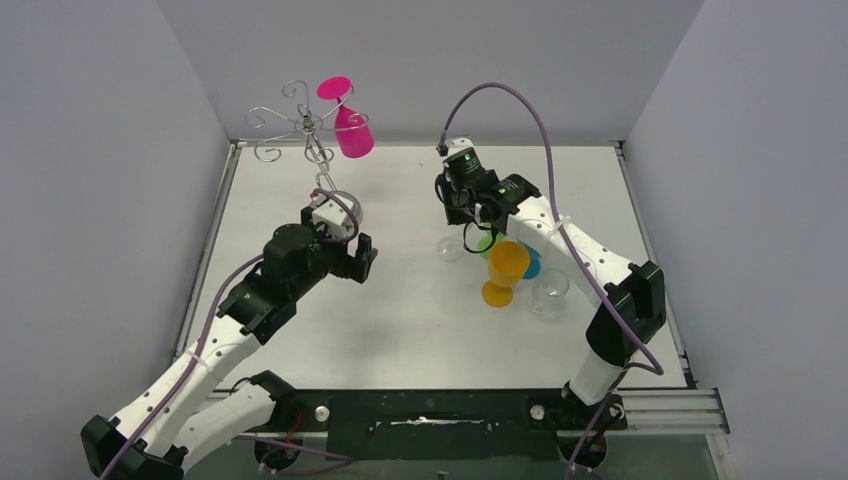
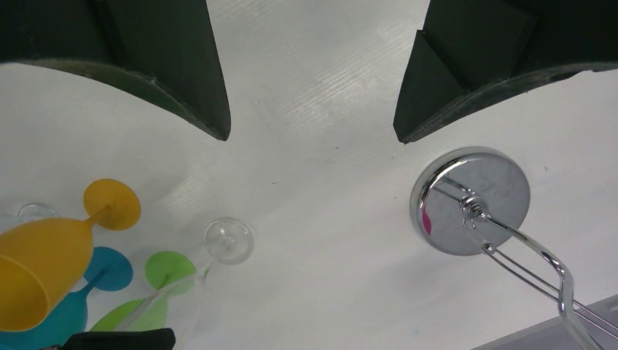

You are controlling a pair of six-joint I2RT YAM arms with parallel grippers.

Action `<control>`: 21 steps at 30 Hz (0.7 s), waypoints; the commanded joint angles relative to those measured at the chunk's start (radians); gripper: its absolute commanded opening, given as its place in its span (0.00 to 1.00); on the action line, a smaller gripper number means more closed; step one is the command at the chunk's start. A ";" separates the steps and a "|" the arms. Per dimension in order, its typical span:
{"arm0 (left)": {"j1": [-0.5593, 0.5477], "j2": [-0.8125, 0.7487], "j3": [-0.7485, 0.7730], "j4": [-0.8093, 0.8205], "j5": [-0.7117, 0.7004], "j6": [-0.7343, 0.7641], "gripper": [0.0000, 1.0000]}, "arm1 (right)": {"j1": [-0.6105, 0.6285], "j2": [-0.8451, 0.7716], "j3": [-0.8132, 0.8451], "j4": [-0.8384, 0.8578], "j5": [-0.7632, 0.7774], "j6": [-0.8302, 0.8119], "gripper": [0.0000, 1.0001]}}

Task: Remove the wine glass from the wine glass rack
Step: Place the wine glass at the center of the board.

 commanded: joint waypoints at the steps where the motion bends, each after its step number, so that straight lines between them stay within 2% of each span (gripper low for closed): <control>1: 0.002 -0.040 0.070 0.068 0.030 -0.027 0.84 | 0.012 0.021 0.050 0.002 -0.042 0.005 0.19; 6: 0.003 -0.030 0.102 0.045 0.033 -0.029 0.84 | 0.019 0.031 0.067 -0.004 -0.029 0.005 0.32; 13: 0.002 -0.025 0.135 0.012 0.024 -0.036 0.84 | 0.020 0.017 0.084 0.015 -0.018 0.009 0.45; 18: 0.004 0.011 0.222 -0.057 -0.004 -0.047 0.84 | 0.029 -0.011 0.074 0.051 -0.011 0.012 0.47; 21: 0.003 0.031 0.258 -0.076 -0.011 -0.045 0.84 | 0.031 -0.017 0.067 0.069 0.000 0.013 0.43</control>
